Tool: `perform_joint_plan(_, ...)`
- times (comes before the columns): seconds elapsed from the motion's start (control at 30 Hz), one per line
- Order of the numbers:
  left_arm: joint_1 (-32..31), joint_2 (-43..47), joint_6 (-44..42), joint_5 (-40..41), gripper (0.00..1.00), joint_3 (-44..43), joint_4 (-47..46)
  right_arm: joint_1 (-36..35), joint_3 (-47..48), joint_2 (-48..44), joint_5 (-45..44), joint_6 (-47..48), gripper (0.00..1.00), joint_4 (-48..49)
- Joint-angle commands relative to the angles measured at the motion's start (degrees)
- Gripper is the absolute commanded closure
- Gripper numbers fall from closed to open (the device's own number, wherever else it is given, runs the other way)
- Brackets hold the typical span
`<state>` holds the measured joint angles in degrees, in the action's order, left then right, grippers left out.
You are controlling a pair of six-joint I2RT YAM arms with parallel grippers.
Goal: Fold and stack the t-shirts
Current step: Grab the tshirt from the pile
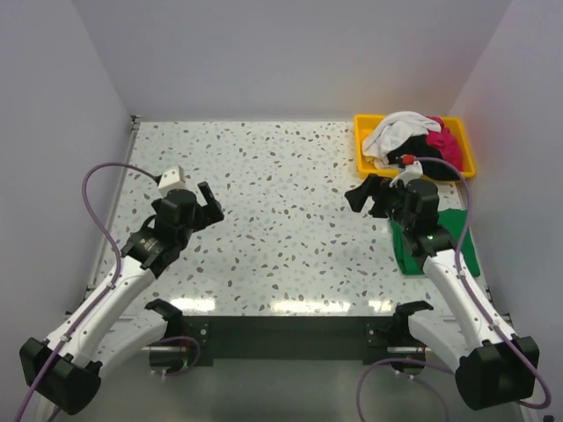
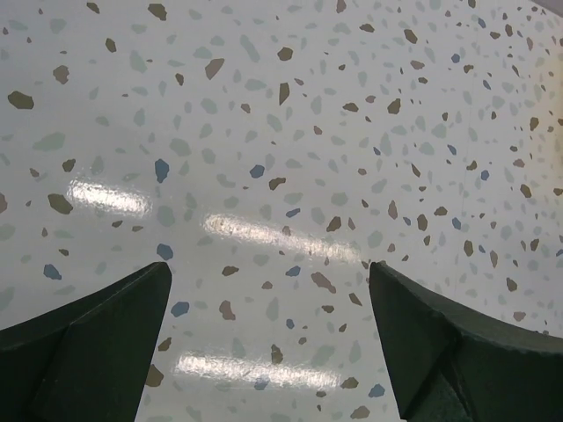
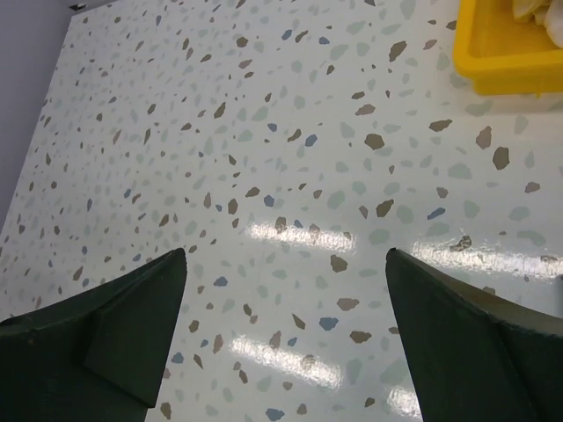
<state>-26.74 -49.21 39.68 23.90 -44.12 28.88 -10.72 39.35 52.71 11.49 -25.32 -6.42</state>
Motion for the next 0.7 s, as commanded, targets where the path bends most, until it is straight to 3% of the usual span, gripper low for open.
perform_joint_plan(0.0, 0.1, 1.1, 0.7, 2.2, 0.0, -1.1, -0.3, 0.1, 3.3, -0.5, -2.1, 1.6, 0.01, 1.4)
perform_joint_plan(0.13, 0.1, 1.0, 0.7, 2.0, 0.0, -0.3, -1.4, 0.1, 5.7, 2.5, -5.2, 3.3, 0.01, -0.3)
perform_joint_plan(0.27, 0.1, 0.0, 0.5, 2.2, 0.0, 0.0, -1.6, 0.8, 13.6, 9.8, -21.9, -1.3, 0.01, -7.5)
perform_joint_plan(0.47, 0.1, -2.3, 0.0, 1.7, 0.0, 0.1, -2.2, 7.6, 34.9, 26.9, -23.5, 1.1, 0.01, -17.8)
perform_joint_plan(0.57, 0.1, -2.9, 0.0, 1.4, 0.0, 0.9, -3.4, 8.5, 44.7, 36.8, -22.6, 7.9, 0.01, -20.0)
perform_joint_plan(0.67, 0.1, -3.4, -0.5, 0.6, 0.0, 1.0, -4.3, 8.5, 56.8, 46.7, -27.2, 12.5, 0.01, -25.4)
